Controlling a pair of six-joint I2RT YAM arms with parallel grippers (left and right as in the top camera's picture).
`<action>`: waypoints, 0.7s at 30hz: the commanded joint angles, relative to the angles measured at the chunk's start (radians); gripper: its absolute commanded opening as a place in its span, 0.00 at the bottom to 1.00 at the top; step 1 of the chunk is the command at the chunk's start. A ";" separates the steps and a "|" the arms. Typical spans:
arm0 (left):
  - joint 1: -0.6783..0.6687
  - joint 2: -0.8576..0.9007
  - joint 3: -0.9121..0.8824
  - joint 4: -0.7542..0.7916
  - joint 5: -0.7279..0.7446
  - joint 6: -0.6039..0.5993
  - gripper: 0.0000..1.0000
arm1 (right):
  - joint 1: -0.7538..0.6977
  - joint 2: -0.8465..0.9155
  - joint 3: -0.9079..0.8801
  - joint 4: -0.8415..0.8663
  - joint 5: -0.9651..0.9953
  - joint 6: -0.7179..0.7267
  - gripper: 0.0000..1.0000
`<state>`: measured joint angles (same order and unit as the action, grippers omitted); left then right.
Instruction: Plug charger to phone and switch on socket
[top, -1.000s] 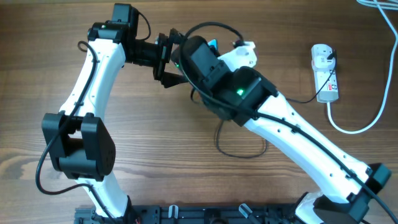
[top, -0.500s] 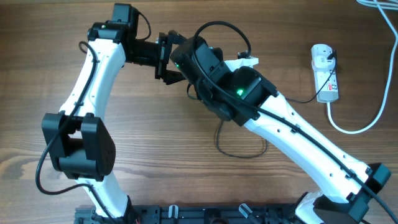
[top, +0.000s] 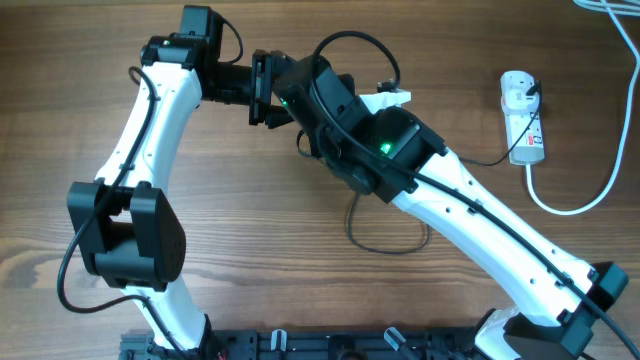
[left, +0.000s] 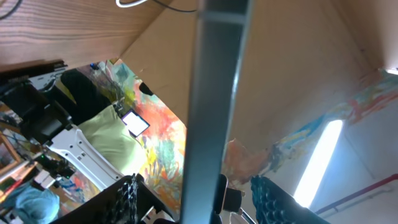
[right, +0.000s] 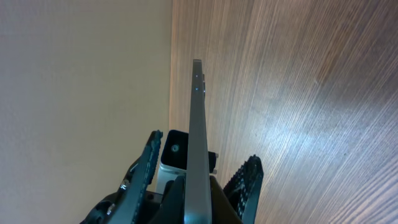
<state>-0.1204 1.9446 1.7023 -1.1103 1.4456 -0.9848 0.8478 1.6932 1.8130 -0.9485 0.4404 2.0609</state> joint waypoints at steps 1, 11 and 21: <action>0.000 -0.033 0.001 0.002 0.024 0.000 0.58 | 0.002 -0.001 0.011 0.009 -0.002 0.011 0.05; 0.000 -0.033 0.001 0.002 0.024 0.000 0.53 | 0.002 -0.001 0.011 0.018 0.023 0.011 0.04; 0.000 -0.033 0.001 0.002 0.023 0.000 0.44 | 0.002 -0.001 0.011 0.026 0.022 0.011 0.06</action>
<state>-0.1204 1.9446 1.7023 -1.1103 1.4460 -0.9855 0.8478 1.6932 1.8130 -0.9352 0.4381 2.0613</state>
